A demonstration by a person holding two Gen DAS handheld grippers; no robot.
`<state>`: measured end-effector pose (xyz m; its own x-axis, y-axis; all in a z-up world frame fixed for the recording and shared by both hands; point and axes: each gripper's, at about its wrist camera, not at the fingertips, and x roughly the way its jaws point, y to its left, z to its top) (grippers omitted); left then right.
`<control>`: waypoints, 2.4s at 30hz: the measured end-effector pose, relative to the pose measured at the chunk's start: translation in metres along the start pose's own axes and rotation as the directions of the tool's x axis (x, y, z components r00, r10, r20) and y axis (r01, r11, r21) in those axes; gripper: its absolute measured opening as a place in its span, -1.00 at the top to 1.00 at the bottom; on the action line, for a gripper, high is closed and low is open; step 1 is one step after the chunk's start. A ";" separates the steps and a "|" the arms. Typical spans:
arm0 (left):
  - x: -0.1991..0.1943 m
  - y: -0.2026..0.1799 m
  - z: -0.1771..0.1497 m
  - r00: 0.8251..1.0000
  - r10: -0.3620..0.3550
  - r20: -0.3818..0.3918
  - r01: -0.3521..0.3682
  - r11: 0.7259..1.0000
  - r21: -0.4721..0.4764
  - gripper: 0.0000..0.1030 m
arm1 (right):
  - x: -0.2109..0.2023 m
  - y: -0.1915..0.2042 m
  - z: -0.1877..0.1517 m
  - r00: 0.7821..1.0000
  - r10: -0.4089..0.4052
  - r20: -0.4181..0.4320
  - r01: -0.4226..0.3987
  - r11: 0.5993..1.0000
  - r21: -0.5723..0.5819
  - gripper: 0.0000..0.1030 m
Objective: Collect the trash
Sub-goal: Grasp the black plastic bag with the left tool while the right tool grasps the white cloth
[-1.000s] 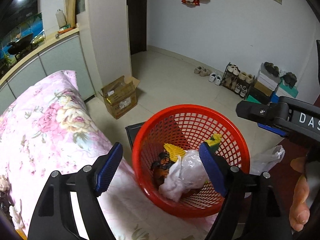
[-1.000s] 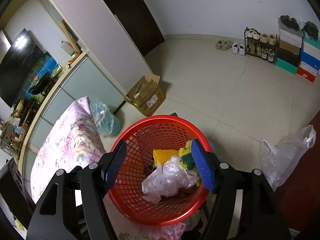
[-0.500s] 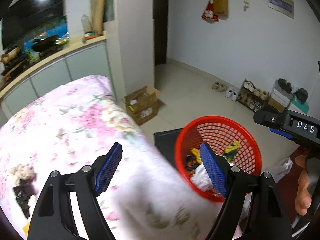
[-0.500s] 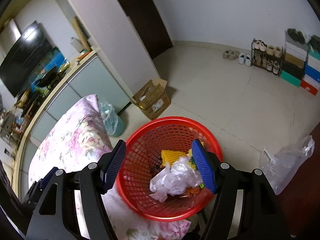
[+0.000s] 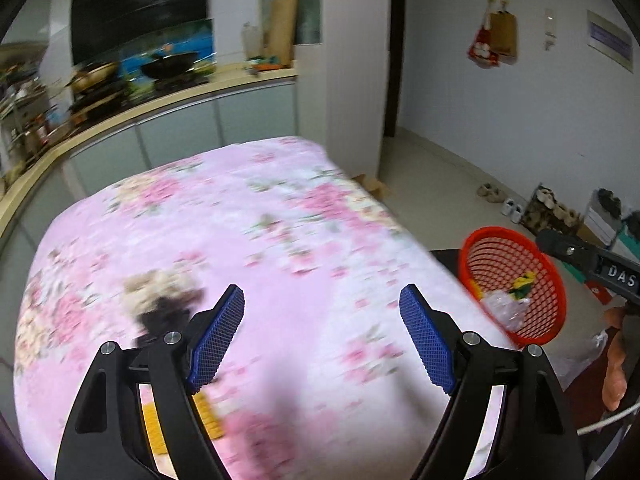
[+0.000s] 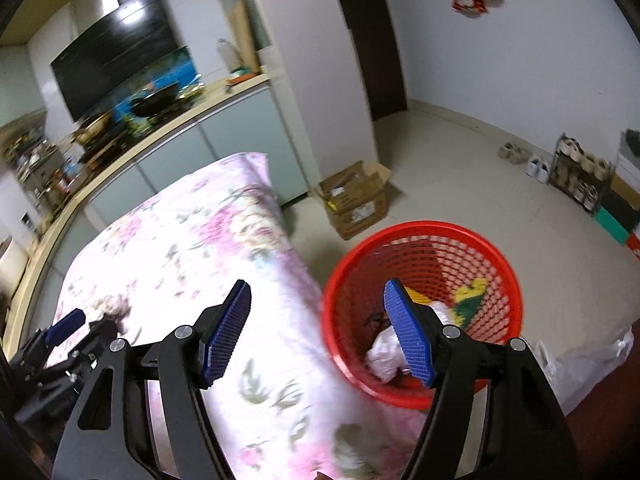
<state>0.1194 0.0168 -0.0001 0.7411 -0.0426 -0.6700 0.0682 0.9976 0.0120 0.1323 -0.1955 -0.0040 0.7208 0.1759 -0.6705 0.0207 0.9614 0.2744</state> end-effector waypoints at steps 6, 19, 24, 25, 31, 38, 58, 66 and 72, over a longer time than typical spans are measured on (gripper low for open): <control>-0.021 0.067 -0.012 0.993 0.114 -0.034 -0.116 0.991 -0.060 -0.50 | -0.007 0.031 -0.012 0.999 0.040 0.009 -0.040 0.998 -0.049 -0.39; -0.032 0.174 -0.032 0.990 0.115 -0.081 -0.131 0.961 -0.243 -0.50 | 0.008 0.088 -0.049 0.991 0.110 -0.075 -0.115 0.992 -0.059 -0.41; -0.009 0.168 -0.031 0.994 0.031 -0.109 -0.055 0.972 -0.230 -0.50 | 0.009 0.100 -0.059 0.989 0.111 -0.094 -0.117 0.991 -0.059 -0.41; -0.003 0.167 -0.029 0.993 0.010 -0.118 -0.037 0.973 -0.230 -0.50 | 0.009 0.102 -0.061 0.989 0.111 -0.097 -0.117 0.991 -0.061 -0.41; 0.035 0.162 -0.026 0.981 -0.091 -0.171 0.045 0.966 -0.254 -0.50 | 0.015 0.105 -0.067 0.988 0.100 -0.121 -0.108 0.992 -0.059 -0.41; 0.074 0.159 -0.031 0.963 -0.159 -0.220 0.091 0.952 -0.291 -0.23 | 0.021 0.107 -0.071 0.985 0.098 -0.142 -0.108 0.992 -0.065 -0.41; 0.006 0.203 -0.041 0.987 0.044 -0.153 -0.094 0.937 -0.337 0.47 | 0.039 0.149 -0.073 0.972 0.157 -0.172 -0.180 0.976 -0.125 -0.41; -0.016 0.227 -0.040 0.981 0.146 -0.129 -0.182 0.920 -0.348 0.47 | 0.069 0.206 -0.069 0.953 0.213 -0.216 -0.257 0.946 -0.199 -0.41; -0.027 0.229 -0.038 0.982 0.155 -0.108 -0.184 0.917 -0.353 0.47 | 0.098 0.239 -0.077 0.941 0.197 -0.275 -0.268 0.930 -0.252 -0.41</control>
<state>0.0891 0.2484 -0.0073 0.6661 0.1187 -0.7364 -0.3094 0.9423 -0.1279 0.1545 0.0677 -0.0572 0.4919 0.4130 -0.7665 -0.3488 0.9001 0.2611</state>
